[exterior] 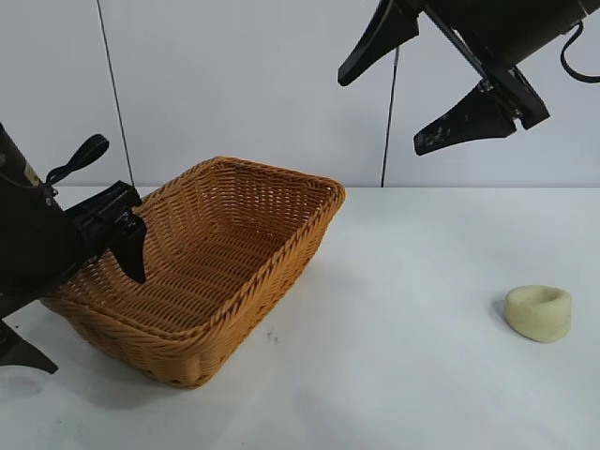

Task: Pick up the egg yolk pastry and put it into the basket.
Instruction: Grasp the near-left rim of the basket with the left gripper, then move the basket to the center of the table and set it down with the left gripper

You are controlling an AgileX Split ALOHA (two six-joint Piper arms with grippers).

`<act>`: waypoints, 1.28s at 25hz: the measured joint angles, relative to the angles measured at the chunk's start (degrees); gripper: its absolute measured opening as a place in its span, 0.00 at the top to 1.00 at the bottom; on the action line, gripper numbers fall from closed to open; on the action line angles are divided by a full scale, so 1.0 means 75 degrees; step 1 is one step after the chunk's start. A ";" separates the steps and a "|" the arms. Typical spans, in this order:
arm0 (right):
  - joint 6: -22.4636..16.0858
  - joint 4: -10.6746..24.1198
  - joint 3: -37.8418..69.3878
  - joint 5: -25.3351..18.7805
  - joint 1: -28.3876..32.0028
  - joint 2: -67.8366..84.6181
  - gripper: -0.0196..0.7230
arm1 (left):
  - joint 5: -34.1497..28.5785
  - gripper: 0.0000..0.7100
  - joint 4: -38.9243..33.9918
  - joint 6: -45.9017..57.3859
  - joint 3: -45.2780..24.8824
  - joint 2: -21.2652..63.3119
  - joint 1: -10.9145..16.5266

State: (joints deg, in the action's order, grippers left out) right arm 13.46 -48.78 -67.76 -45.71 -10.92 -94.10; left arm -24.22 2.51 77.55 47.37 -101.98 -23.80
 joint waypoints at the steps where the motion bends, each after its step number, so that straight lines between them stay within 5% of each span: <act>1: 0.0000 0.0000 0.0000 0.0000 0.0000 0.0000 0.09 | -0.0086 0.31 0.0000 0.0000 0.0000 -0.0044 0.0000; 6: 0.0000 0.0007 0.0000 -0.0033 0.0000 0.0000 0.09 | 0.0033 0.77 0.0239 0.0007 0.0008 -0.0068 0.0000; 8: 0.0000 0.0007 0.0000 -0.0033 0.0000 0.0000 0.09 | 0.0110 0.85 0.0420 0.0062 0.0040 -0.0068 0.0019; 21: 0.0000 0.0007 0.0000 -0.0033 0.0000 0.0000 0.09 | -0.0749 0.86 0.1348 -0.1980 0.1306 -0.0125 0.0096; 32: 0.0000 0.0025 0.0000 -0.0151 0.0000 0.0000 0.09 | -0.2424 0.86 0.2587 -0.6490 0.2504 -0.0424 0.1474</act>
State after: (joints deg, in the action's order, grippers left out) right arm 13.46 -48.59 -67.76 -46.84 -10.92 -94.10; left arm -42.40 21.91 28.88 66.15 -105.16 -12.75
